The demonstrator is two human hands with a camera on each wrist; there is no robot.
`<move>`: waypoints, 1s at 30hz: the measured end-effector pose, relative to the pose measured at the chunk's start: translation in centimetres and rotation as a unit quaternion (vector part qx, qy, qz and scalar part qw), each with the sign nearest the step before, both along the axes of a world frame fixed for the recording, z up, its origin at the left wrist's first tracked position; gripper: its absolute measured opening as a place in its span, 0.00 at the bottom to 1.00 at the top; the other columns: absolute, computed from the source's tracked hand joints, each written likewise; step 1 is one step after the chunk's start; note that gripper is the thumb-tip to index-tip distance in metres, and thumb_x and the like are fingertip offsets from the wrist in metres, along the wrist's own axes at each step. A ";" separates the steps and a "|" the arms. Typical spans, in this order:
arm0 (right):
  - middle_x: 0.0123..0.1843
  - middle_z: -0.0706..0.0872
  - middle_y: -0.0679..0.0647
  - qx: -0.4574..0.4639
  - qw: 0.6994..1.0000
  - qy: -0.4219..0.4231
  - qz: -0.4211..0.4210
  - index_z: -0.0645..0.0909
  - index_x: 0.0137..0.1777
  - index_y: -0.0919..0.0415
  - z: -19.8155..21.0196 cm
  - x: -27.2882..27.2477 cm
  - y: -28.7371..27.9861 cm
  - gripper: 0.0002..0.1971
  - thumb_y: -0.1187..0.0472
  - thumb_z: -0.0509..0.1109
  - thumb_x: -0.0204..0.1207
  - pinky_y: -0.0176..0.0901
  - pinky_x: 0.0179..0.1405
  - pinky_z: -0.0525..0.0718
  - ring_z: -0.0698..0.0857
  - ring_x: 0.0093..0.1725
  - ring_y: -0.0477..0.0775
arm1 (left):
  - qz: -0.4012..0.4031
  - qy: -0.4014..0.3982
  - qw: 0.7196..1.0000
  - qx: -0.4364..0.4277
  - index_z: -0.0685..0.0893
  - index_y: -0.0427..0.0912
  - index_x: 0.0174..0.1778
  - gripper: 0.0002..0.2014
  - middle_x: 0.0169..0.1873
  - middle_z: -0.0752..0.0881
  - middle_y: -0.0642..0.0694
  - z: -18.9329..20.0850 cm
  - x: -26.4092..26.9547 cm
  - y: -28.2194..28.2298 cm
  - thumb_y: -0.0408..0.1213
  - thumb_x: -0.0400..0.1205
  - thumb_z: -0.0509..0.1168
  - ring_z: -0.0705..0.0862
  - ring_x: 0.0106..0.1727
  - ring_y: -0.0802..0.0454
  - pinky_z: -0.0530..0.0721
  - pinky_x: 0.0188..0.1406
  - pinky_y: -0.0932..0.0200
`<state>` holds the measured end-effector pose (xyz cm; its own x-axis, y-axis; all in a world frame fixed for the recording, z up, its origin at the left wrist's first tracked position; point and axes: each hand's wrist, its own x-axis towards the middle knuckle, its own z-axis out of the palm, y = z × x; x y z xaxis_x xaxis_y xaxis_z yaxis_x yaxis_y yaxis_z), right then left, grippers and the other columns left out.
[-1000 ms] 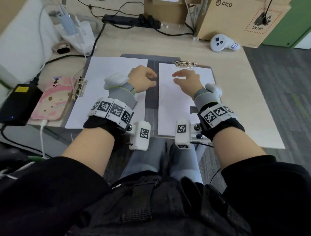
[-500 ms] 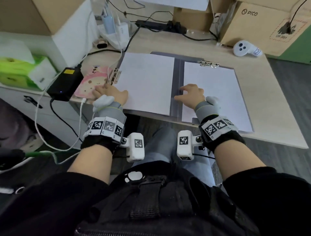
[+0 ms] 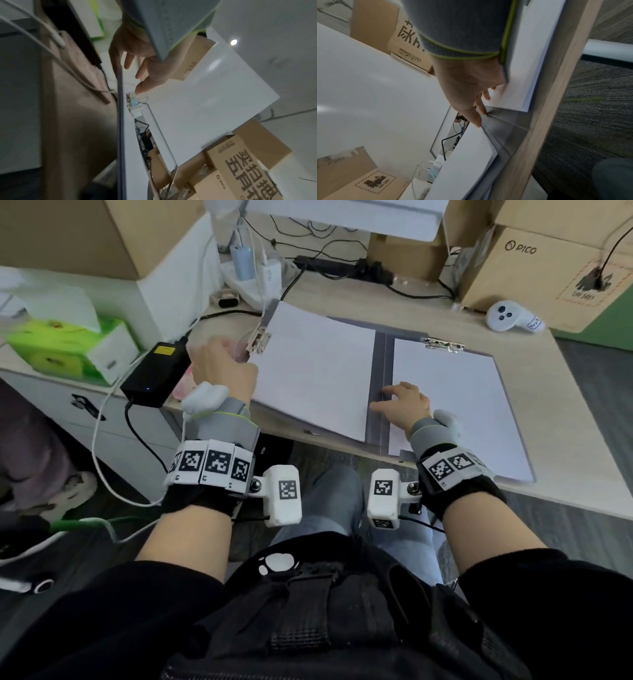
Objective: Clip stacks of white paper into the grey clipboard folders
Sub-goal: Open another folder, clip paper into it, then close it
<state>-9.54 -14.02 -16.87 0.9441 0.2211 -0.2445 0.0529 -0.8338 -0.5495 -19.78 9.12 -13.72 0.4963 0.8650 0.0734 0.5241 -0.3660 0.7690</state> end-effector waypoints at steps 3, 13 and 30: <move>0.78 0.71 0.55 0.012 1.000 0.005 -0.002 0.78 0.70 0.54 0.7 0.3 -0.3 0.23 0.52 0.68 0.75 0.55 0.80 0.61 0.66 0.79 0.63 | -0.025 -0.106 0.994 0.016 0.83 0.45 0.60 0.21 0.60 0.87 0.47 2.7 -0.1 -0.6 0.35 0.70 0.68 0.83 0.63 0.47 0.78 0.60 0.58; 0.61 0.86 0.55 0.315 0.936 0.155 -0.021 0.79 0.63 0.58 4.8 0.4 -2.1 0.21 0.44 0.59 0.82 0.57 0.70 0.77 0.85 0.58 0.57 | -0.258 -0.367 0.861 -0.242 0.82 0.44 0.53 0.07 0.47 0.86 0.44 9.5 2.7 -8.7 0.32 0.82 0.61 0.87 0.37 0.57 0.86 0.30 0.60; 0.63 0.87 0.55 0.688 0.684 0.054 -0.235 0.81 0.65 0.56 6.1 -0.5 -17.2 0.25 0.41 0.58 0.78 0.56 0.58 0.86 0.86 0.60 0.59 | -0.475 0.067 0.875 -0.067 0.73 0.40 0.73 0.30 0.74 0.75 0.43 1.1 10.8 -21.4 0.46 0.76 0.69 0.74 0.74 0.46 0.70 0.73 0.58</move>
<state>-10.01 -31.19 -10.76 0.9828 -0.0100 -0.1843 -0.1462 0.5669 -0.8107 -9.00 -12.24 -12.63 0.9922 0.0540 -0.1119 0.1220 -0.5963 0.7934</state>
